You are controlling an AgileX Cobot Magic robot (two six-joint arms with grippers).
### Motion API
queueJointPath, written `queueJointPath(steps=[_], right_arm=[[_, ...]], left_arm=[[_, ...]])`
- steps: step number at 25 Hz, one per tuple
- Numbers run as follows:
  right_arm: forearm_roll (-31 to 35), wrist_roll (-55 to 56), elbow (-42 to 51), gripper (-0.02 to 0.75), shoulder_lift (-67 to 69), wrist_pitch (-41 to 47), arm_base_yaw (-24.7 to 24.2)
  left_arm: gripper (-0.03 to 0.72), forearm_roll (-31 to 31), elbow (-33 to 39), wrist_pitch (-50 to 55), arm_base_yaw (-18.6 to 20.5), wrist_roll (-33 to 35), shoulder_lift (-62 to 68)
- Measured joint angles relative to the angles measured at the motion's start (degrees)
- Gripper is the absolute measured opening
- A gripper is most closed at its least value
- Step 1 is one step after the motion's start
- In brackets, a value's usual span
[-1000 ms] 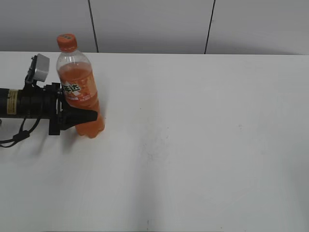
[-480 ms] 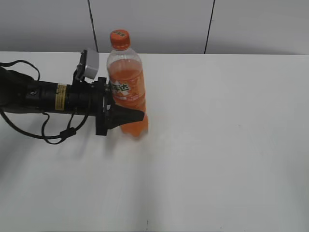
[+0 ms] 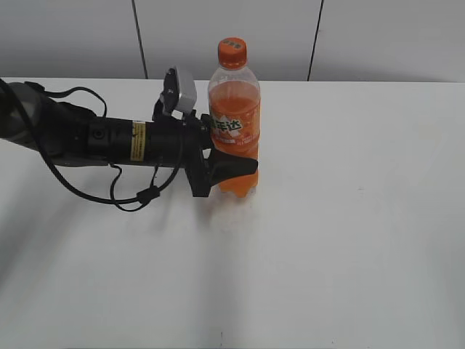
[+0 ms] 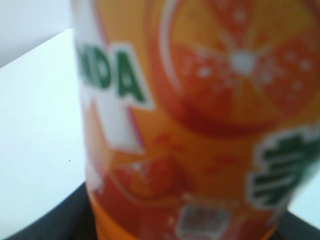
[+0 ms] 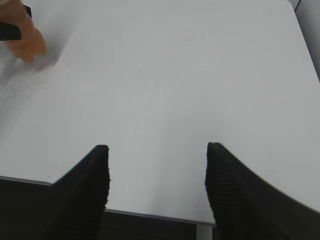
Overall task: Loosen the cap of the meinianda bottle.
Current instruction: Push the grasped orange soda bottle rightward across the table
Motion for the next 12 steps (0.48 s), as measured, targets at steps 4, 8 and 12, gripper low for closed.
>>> queueJointPath(steps=[4,8,12], right_arm=[[0.0,0.0,0.0,0.461,0.0,0.0,0.0],[0.0,0.0,0.0,0.461,0.0,0.0,0.0],[0.0,0.0,0.0,0.461,0.0,0.0,0.0]], left_arm=[[0.412,-1.7,-0.3,0.4,-0.4,0.0,2.0],[0.412,-2.4,-0.4,0.7,-0.4,-0.2,3.5],[0.412,-3.3,-0.4,0.9,-0.4,-1.1,4.4]])
